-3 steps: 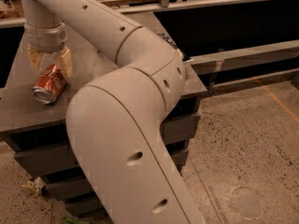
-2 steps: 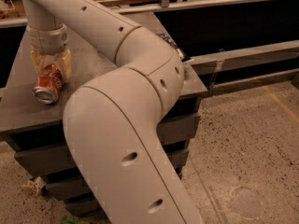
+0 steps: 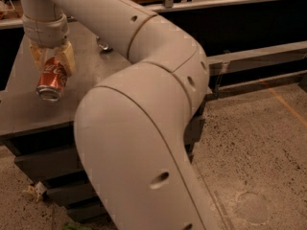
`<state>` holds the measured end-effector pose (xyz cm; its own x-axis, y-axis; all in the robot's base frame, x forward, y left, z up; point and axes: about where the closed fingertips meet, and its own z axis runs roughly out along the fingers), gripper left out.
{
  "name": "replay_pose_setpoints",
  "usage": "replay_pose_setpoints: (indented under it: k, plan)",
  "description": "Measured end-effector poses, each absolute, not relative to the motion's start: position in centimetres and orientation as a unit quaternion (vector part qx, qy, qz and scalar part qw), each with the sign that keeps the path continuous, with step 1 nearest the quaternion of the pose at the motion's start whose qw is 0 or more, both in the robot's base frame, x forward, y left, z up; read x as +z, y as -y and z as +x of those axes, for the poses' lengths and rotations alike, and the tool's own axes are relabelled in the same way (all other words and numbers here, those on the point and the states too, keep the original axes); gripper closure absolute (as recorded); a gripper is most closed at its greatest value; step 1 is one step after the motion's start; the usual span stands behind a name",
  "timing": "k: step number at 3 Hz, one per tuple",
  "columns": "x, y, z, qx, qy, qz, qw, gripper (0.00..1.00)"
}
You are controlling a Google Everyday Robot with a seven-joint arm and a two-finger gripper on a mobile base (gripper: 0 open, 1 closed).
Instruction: Place coke can upright
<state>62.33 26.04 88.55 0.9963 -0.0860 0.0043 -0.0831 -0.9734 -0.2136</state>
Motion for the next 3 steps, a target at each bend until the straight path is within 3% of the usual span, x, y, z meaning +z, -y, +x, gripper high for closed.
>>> replay_pose_setpoints:
  k: [3]
  plan:
    - [99.4, -19.8, 59.6, -0.114, 0.040, -0.936, 0.331, 1.00]
